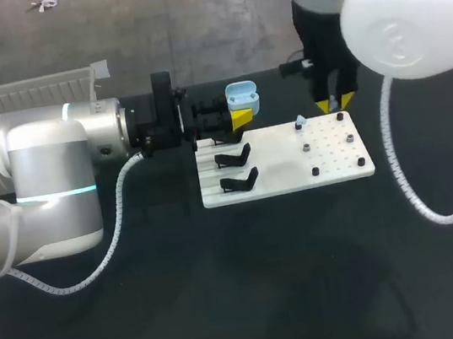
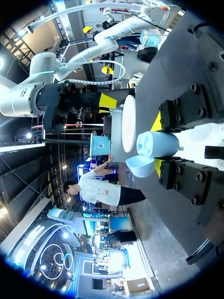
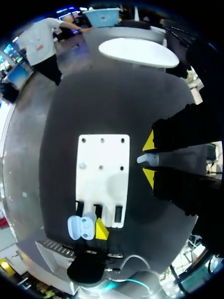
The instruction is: Pick up each earbud case from the left stands, insert the matching earbuds, close the lid, and place the case in the box.
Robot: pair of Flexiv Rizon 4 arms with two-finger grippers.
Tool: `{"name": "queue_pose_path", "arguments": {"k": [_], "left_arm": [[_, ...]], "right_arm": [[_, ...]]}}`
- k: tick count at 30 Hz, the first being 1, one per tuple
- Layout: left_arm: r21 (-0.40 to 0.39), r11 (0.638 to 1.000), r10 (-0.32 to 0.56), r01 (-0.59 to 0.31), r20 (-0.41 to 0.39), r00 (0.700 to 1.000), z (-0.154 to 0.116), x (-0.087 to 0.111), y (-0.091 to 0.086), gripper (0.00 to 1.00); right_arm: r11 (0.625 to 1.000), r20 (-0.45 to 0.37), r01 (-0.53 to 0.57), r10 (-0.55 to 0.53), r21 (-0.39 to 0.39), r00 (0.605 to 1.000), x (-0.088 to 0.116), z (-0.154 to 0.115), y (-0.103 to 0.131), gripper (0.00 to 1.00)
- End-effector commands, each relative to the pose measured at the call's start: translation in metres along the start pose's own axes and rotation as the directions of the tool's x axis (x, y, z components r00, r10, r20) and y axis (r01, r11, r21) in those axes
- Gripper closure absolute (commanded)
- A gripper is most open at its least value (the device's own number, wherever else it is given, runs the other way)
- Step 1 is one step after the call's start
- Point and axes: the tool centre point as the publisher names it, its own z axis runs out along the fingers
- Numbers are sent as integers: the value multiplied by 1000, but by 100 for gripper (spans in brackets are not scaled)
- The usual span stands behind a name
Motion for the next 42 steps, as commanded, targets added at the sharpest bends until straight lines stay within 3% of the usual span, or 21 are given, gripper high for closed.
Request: {"name": "queue_pose_path", "arguments": {"k": [1, 12, 20, 42], "left_arm": [[-7, 1000, 5, -5, 6, 1000, 0, 1, -1, 100], [-7, 1000, 5, -5, 6, 1000, 0, 1, -1, 100], [-7, 1000, 5, -5, 6, 1000, 0, 1, -1, 100], [-7, 1000, 5, -5, 6, 1000, 0, 1, -1, 100]], "right_arm": [[775, -67, -631, 629, -12, 774, -4, -2, 8, 100], [775, -67, -631, 629, -12, 774, -4, -2, 8, 100], [774, -59, -633, 632, -6, 773, -26, -13, 32, 100], [843, -46, -536, 537, 35, 842, -65, -21, 74, 100]]}}
